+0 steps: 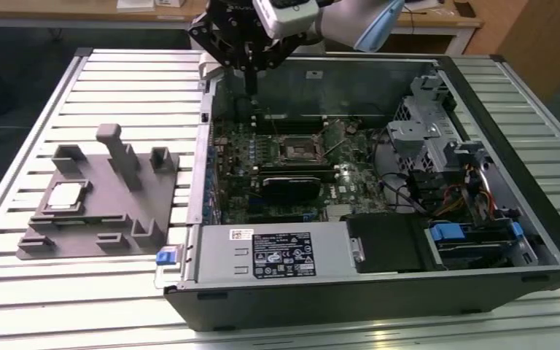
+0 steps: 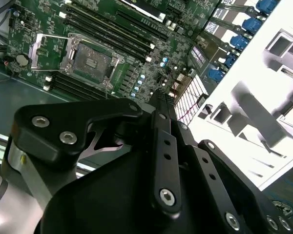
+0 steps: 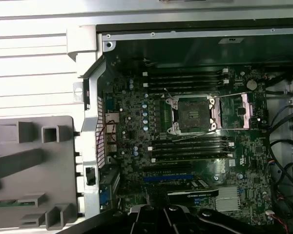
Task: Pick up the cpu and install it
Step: 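Reach for the cpu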
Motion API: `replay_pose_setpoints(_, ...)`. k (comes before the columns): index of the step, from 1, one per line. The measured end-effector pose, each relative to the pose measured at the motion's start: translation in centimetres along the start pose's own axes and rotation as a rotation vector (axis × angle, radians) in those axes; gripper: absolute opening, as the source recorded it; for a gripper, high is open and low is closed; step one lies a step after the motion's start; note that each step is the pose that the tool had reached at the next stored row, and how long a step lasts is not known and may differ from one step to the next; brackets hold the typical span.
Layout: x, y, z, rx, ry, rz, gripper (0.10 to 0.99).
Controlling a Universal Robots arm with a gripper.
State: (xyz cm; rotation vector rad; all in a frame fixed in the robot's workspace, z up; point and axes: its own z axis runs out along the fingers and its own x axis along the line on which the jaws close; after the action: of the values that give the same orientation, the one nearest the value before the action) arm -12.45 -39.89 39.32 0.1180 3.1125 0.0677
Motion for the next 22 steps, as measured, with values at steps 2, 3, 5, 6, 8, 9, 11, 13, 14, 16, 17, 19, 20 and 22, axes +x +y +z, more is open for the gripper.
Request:
replay_pose_setpoints(2,0.09,-0.01,0.0,0.0,0.0,0.0,0.106)
replay_pose_setpoints(3,0.16,-0.02,0.0,0.0,0.0001,0.0,0.106)
replay_pose_setpoints(5,0.3,-0.02,0.0,0.0,0.0,0.0,0.106)
replay_pose_setpoints(6,0.34,-0.02,0.0,0.0,0.0,0.0,0.106)
replay_pose_setpoints(8,0.46,-0.04,0.0,0.0,0.0,0.0,0.106)
replay_pose_setpoints(9,0.52,-0.04,0.01,0.0,0.0,0.0,0.106)
replay_pose_setpoints(11,0.62,-0.05,0.03,0.0,0.0,0.0,0.106)
replay_pose_setpoints(13,0.71,-0.06,0.04,0.0,0.0,0.0,0.106)
replay_pose_setpoints(14,0.75,-0.06,0.05,0.0,0.0001,0.0,0.106)
replay_pose_setpoints(16,0.83,-0.07,0.06,0.0,0.0,0.0,0.106)
replay_pose_setpoints(17,0.88,-0.07,0.07,0.0,0.0001,0.0,0.106)
replay_pose_setpoints(19,0.96,-0.08,0.08,0.0,0.0,0.0,0.106)
replay_pose_setpoints(20,1.0,-0.08,0.08,0.0,0.0001,0.0,0.106)
replay_pose_setpoints(22,1.08,-0.09,0.09,0.0,0.0,0.0,0.106)
